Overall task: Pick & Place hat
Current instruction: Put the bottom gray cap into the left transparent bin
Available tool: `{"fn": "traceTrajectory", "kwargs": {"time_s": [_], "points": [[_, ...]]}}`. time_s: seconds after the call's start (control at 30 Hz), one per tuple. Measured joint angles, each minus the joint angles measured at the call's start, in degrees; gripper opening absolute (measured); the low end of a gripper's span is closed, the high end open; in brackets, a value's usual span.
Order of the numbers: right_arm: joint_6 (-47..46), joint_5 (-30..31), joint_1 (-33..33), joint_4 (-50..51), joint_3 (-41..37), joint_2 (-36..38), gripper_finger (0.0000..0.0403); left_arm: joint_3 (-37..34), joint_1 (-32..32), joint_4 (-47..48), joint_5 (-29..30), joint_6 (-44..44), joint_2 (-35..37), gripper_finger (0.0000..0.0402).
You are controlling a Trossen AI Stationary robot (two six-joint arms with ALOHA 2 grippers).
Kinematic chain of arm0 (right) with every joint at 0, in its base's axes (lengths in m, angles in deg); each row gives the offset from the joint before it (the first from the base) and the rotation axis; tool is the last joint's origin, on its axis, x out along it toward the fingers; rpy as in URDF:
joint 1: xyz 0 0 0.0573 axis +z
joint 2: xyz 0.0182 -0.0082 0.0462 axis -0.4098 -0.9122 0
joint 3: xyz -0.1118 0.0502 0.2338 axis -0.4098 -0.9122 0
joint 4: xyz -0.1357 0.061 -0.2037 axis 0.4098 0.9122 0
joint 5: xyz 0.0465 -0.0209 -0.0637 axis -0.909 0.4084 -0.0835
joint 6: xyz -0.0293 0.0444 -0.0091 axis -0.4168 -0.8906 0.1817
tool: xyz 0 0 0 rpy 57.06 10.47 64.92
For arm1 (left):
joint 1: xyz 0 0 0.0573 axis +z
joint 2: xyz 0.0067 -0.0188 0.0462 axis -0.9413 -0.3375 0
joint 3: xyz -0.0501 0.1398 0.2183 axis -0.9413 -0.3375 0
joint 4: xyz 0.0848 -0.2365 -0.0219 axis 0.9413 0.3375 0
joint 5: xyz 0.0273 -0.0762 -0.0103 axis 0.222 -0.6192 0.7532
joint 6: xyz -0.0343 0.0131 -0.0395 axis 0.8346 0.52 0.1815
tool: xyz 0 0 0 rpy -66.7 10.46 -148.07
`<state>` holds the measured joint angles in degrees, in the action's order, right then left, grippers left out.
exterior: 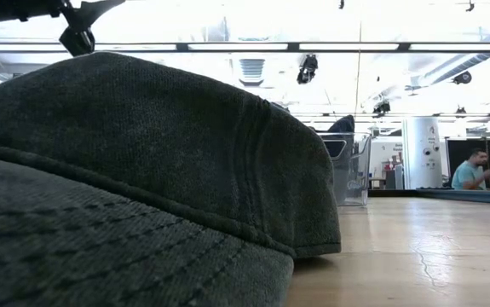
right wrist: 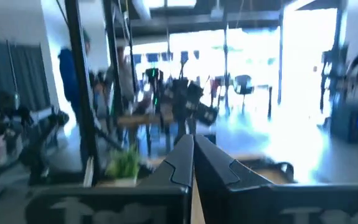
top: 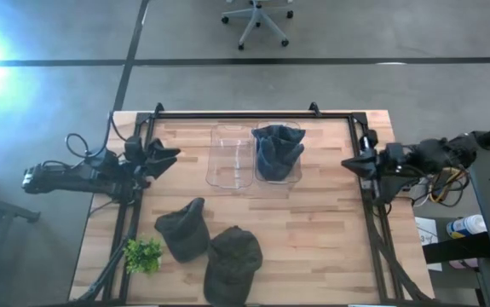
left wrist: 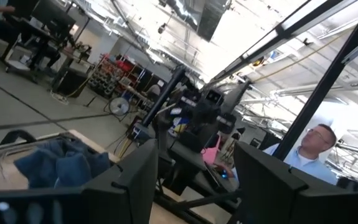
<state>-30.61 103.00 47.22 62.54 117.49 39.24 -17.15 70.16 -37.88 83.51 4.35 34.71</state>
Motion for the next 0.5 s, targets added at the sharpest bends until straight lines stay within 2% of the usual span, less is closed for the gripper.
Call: {"fn": "traceTrajectory", "kwargs": {"time_s": [0.1,0.3,0.43,0.5], "points": [[2.22,0.05,-0.02,-3.42,-6.2,5.57,0.0008,0.85,0.0,0.03,0.23,-0.43,0.0,0.0204],[-2.45,0.08,-0.04,-3.57,-17.05,16.43,0.0008,1.54,0.0,0.07,0.37,-1.06,-0.01,0.0204],[-5.44,0.53,-0.02,-3.37,-21.93,23.11,0.0008,1.54,0.0,0.23,0.53,-0.89,-0.51,0.0204],[-5.65,1.81,-0.04,-4.16,-22.58,23.08,0.0008,1.54,0.0,0.22,0.56,-0.86,-0.95,0.0204]]}}
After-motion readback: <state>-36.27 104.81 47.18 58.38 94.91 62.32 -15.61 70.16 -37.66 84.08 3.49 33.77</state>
